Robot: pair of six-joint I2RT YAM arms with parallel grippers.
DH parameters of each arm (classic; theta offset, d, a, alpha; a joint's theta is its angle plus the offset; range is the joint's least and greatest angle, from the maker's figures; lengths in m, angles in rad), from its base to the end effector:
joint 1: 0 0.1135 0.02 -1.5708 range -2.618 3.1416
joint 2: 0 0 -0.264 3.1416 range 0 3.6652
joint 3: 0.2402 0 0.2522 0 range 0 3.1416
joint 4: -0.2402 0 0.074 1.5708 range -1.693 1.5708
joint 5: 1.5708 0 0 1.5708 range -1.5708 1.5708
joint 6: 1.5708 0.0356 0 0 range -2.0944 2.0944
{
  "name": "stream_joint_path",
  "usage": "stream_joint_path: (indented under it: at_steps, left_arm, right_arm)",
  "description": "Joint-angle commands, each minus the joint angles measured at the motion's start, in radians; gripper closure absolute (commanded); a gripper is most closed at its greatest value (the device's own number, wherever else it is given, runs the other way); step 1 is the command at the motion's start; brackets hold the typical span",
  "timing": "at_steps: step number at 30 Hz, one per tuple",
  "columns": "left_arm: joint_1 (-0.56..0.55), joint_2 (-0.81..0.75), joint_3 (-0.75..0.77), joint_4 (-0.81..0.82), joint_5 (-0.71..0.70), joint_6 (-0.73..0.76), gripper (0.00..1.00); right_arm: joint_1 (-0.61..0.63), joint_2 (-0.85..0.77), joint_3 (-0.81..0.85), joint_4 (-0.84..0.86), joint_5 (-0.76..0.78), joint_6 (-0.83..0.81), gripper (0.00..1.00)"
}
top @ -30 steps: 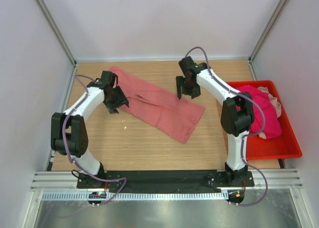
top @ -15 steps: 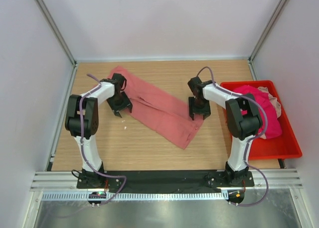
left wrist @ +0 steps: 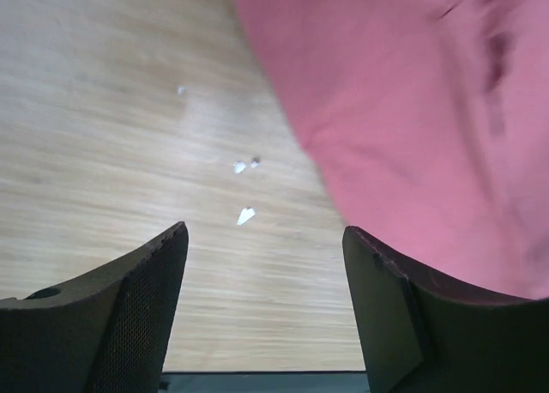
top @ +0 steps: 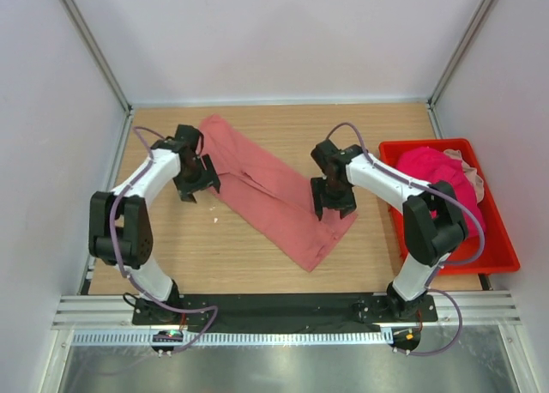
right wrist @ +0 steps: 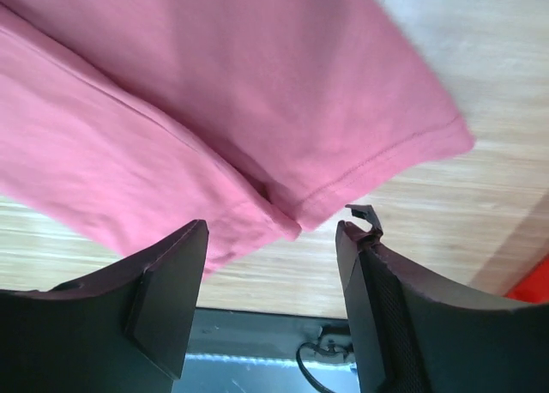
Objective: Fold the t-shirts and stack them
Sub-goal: Fold the tshirt
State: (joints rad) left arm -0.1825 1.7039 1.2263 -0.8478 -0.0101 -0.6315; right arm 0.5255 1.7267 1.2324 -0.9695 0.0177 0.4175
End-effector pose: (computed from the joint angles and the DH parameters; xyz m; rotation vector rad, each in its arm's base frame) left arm 0.3214 -0.0590 0.2095 -0.6495 2.8361 -0.1286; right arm 0.2744 0.1584 0.2019 -0.1625 3.0335 0.0499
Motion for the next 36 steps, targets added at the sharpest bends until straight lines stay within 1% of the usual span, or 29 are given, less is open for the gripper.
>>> stream_joint_path:
  at_steps: [1,2,5,6,7,9,10,15,16,20,24,27,32,36]
  left_arm:
    - [0.109,-0.053,0.090,0.048,0.166,0.007,0.26]
    - [0.156,-0.043,0.116,0.058,0.205,-0.005,0.27]
    - [0.236,0.034,0.159,0.102,0.261,-0.043,0.27]
    - [0.244,0.057,0.195,0.107,0.303,-0.063,0.27]
    - [0.248,0.106,0.214,0.124,0.318,-0.072,0.29]
    - [0.249,0.143,0.254,0.136,0.332,-0.089,0.30]
    - [0.250,0.175,0.259,0.154,0.340,-0.115,0.33]
    - [0.248,0.227,0.245,0.223,0.374,-0.212,0.46]
    - [0.248,0.229,0.234,0.228,0.369,-0.235,0.50]
    - [0.248,0.235,0.216,0.217,0.328,-0.255,0.55]
    - [0.248,0.244,0.210,0.205,0.303,-0.270,0.56]
    - [0.245,0.258,0.222,0.190,0.300,-0.278,0.59]
    - [0.236,0.257,0.214,0.159,0.259,-0.300,0.59]
    - [0.233,0.284,0.223,0.145,0.260,-0.310,0.59]
  right_arm:
    - [-0.012,-0.058,0.120,-0.043,0.042,-0.014,0.31]
    - [-0.012,-0.059,0.146,-0.047,0.047,-0.017,0.31]
    - [-0.010,-0.062,0.162,-0.035,0.047,-0.019,0.31]
    - [-0.012,-0.062,0.164,-0.032,0.036,-0.017,0.31]
    - [-0.010,-0.062,0.165,-0.029,0.033,-0.017,0.31]
    - [-0.012,-0.064,0.165,-0.029,0.028,-0.016,0.31]
    - [-0.012,-0.068,0.165,-0.028,0.030,-0.014,0.31]
    - [-0.013,-0.098,0.133,-0.014,0.034,-0.017,0.31]
    - [-0.013,-0.105,0.127,-0.012,0.037,-0.017,0.31]
    - [-0.018,-0.116,0.105,-0.005,0.037,-0.017,0.31]
    - [-0.021,-0.118,0.104,0.002,0.031,-0.019,0.31]
    - [-0.021,-0.115,0.105,0.005,0.027,-0.022,0.31]
    - [-0.022,-0.119,0.093,0.011,0.028,-0.022,0.31]
    - [-0.025,-0.125,0.081,0.014,0.025,-0.025,0.31]
